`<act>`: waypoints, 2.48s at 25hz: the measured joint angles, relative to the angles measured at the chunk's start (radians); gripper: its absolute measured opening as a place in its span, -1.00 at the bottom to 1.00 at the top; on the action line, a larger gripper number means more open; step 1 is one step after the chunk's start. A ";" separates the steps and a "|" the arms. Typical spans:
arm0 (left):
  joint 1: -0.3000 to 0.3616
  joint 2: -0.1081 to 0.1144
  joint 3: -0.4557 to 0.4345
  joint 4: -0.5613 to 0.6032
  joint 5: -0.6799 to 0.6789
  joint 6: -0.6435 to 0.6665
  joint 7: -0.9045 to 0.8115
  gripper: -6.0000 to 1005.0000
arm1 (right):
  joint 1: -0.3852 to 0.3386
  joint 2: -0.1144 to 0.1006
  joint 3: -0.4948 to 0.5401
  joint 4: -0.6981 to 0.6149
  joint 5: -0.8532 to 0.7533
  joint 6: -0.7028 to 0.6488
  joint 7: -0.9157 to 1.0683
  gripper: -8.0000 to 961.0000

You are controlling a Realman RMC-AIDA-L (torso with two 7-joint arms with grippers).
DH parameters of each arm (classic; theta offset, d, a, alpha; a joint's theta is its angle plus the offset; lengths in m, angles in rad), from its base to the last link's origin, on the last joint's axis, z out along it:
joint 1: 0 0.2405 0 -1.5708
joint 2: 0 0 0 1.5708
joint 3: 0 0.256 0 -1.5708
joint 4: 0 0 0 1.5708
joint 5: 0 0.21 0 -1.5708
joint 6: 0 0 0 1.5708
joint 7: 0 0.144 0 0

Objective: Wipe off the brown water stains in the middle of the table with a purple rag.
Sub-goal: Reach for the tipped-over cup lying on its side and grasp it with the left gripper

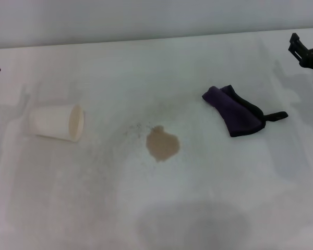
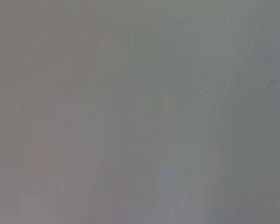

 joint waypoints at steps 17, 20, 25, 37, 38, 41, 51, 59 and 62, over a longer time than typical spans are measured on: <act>0.027 0.013 -0.001 0.052 0.005 0.013 -0.101 0.77 | -0.008 -0.002 -0.001 -0.013 0.001 -0.008 -0.010 0.77; 0.031 0.047 0.001 0.057 0.074 0.049 -0.208 0.77 | -0.013 -0.003 -0.002 -0.015 0.000 -0.008 -0.010 0.76; 0.034 0.171 0.000 0.054 0.317 0.132 -0.516 0.76 | -0.012 -0.006 -0.004 -0.018 0.000 -0.009 -0.011 0.76; -0.159 0.445 0.002 0.088 1.113 0.194 -0.938 0.75 | -0.020 -0.007 0.005 -0.047 0.004 -0.043 -0.011 0.74; -0.198 0.458 0.001 0.104 1.221 0.194 -0.963 0.75 | -0.020 -0.006 0.005 -0.047 0.006 -0.046 -0.011 0.74; -0.282 0.478 0.002 0.158 1.480 0.195 -1.061 0.75 | -0.012 -0.002 0.006 -0.047 0.008 -0.048 -0.011 0.74; -0.381 0.442 -0.152 0.492 2.271 0.197 -1.327 0.75 | 0.026 0.002 0.007 -0.016 0.009 -0.047 0.022 0.73; -0.301 0.234 -0.482 0.809 2.784 0.264 -1.186 0.75 | 0.018 0.002 0.009 -0.005 0.012 -0.046 0.057 0.72; -0.312 0.204 -0.485 0.814 2.799 0.296 -1.153 0.75 | 0.018 0.002 0.010 -0.004 0.014 -0.045 0.065 0.71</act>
